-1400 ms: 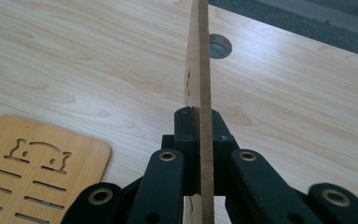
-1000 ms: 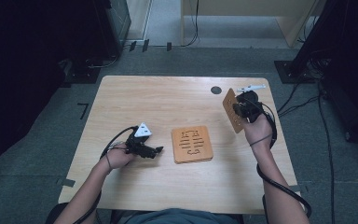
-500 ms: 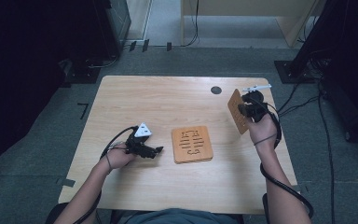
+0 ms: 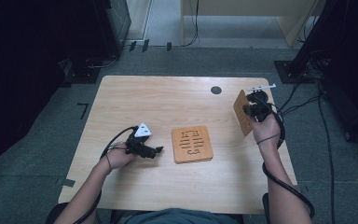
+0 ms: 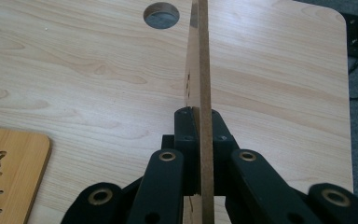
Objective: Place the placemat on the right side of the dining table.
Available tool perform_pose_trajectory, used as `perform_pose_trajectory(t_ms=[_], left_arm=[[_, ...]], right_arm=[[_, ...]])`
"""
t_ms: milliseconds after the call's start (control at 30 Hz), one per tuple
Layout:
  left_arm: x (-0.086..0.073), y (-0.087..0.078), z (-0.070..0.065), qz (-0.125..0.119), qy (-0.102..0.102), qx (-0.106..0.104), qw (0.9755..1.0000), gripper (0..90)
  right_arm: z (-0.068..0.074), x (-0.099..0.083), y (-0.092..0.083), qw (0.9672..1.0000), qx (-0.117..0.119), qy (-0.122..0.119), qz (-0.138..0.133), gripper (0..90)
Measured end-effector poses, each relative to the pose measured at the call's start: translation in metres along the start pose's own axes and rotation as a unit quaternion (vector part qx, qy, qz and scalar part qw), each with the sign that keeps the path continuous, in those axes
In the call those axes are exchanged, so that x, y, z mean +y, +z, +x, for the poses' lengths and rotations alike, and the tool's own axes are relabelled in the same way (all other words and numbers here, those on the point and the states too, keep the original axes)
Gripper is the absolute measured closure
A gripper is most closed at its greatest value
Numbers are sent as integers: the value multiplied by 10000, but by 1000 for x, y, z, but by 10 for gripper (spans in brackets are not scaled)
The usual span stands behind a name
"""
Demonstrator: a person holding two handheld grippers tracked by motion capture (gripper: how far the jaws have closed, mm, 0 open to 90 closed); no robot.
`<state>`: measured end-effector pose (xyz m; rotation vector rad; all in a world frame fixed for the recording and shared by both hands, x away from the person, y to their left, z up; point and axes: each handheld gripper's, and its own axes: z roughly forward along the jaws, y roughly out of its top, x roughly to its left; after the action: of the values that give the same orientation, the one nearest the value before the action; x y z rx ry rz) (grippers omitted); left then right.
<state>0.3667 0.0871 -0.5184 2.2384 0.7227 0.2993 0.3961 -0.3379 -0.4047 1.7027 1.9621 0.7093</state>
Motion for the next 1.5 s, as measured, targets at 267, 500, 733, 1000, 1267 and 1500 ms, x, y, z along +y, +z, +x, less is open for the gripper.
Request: perform_pose_trajectory(t_ms=[267, 500, 733, 1000, 1267, 1500], left_arm=[[0, 0, 0, -1, -3, 2, 10000, 119], [0, 0, 0, -1, 0, 1, 10000, 119], [0, 0, 0, 9, 1, 6, 10000, 119], [0, 0, 0, 5, -10, 10, 10000, 119], [0, 0, 0, 4, -11, 12, 10000, 119], [0, 0, 0, 4, -12, 13, 10000, 118]], right_arm=[[-12, -1, 0, 9998, -38, 210, 18, 876], [-19, -2, 1, 9993, -28, 369, 43, 874], [-26, -3, 6, 9985, 26, 538, 113, 873], [-30, -4, 6, 9986, -85, 501, 157, 848], [-33, -4, 4, 9994, -246, 202, 122, 769], [-36, -7, 5, 9990, -437, -49, 120, 709]])
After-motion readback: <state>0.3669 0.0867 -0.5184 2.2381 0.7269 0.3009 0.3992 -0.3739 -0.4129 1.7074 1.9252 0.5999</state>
